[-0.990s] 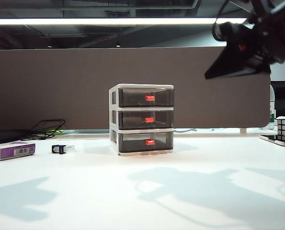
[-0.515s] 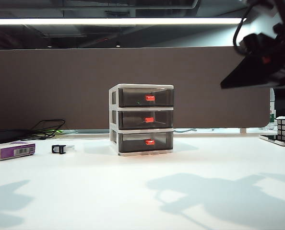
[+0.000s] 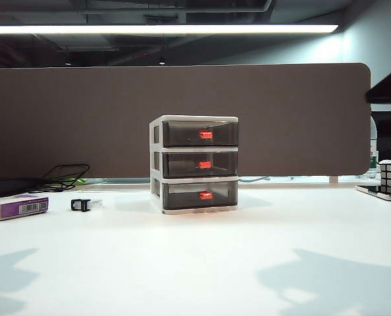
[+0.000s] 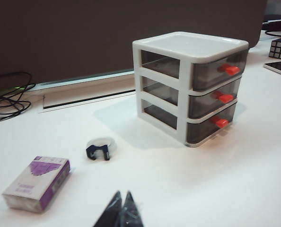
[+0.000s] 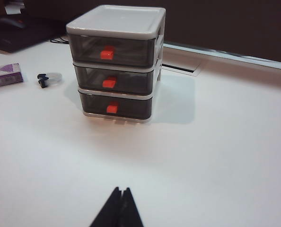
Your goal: Open the second layer of the drawer on the table, pick up the earphone case on the table and put it in, and finally close the drawer.
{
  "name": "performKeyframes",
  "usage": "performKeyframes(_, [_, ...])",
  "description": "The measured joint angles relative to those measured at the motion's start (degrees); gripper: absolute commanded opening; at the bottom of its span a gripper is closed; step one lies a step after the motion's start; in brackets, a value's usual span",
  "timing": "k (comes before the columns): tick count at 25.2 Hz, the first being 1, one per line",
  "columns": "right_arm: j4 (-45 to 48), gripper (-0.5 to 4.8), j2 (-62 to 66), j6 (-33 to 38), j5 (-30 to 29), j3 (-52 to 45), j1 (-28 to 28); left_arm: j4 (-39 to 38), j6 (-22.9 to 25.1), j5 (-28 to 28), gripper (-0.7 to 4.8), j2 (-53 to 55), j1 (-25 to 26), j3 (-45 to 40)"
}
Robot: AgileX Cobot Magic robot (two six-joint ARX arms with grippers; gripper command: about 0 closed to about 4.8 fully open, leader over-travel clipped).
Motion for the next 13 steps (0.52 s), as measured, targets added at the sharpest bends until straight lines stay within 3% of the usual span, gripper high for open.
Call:
performKeyframes(6, [-10.56, -0.06, -13.53, 0.26, 2.95, -3.1, 0.0, 3.13, -1.27, 0.76, -0.06, -0.22, 0.02, -1.84])
performKeyframes(13, [-14.71, -0.06, -24.46, 1.31, 6.51, -7.67, 0.0, 3.08, 0.24, 0.7, -0.06, -0.22, 0.0, -1.88])
